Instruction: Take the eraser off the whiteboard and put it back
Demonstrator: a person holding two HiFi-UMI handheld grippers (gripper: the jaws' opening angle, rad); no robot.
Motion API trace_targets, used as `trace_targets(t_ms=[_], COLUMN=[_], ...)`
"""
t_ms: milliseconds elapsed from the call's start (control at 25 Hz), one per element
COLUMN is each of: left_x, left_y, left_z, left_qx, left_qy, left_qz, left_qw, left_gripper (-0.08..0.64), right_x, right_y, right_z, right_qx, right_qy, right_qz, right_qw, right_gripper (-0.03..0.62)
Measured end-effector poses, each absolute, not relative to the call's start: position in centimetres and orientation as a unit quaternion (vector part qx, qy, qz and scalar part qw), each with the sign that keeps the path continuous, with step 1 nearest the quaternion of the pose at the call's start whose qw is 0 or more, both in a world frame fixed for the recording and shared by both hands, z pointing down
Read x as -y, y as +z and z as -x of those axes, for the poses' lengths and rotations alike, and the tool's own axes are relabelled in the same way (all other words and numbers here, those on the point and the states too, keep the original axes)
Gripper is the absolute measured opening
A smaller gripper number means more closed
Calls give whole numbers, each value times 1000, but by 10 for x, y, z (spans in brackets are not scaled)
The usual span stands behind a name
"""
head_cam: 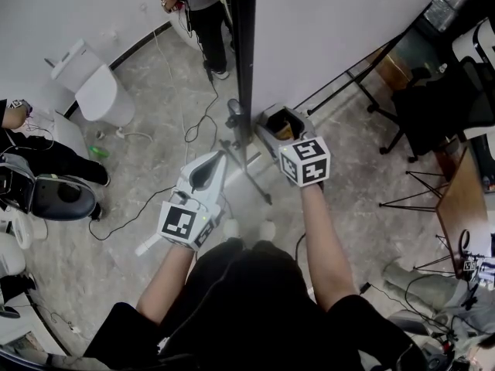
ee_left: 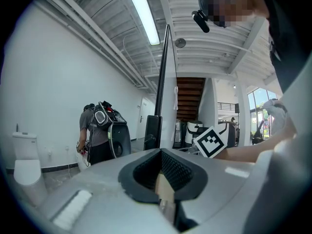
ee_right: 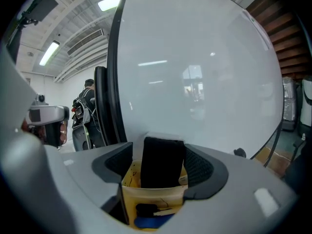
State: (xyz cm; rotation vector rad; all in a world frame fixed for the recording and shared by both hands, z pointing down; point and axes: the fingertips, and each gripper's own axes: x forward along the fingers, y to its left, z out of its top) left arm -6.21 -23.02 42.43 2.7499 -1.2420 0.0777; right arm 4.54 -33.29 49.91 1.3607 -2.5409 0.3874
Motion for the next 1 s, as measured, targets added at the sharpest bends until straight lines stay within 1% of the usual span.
trace_targets(t_ms=[240, 320, 360, 600, 1000], left_x=[233, 234, 235, 233, 228], left_y=[422, 422, 421, 420, 415], left_z=[67, 68, 69, 72, 74], left_qx=[411, 410, 410, 411, 410], left_qy=[25, 25, 25, 25, 18], left_qz=[-909, -910, -910, -909, -911], left_qw=[62, 61, 61, 57, 49], left_gripper=[5, 5, 5, 5, 5], right_x=[335, 337, 338, 336, 329], right_y=[500, 500, 500, 498, 473], right_z=[-46, -50, -50, -51, -51], right_qx=[863, 858, 858, 857, 859], right_qy=[135, 135, 135, 125, 92], right_qz=[-472, -480, -482, -485, -496], right_qw=[121, 120, 120, 118, 86], right_gripper=[318, 265, 256, 255, 258])
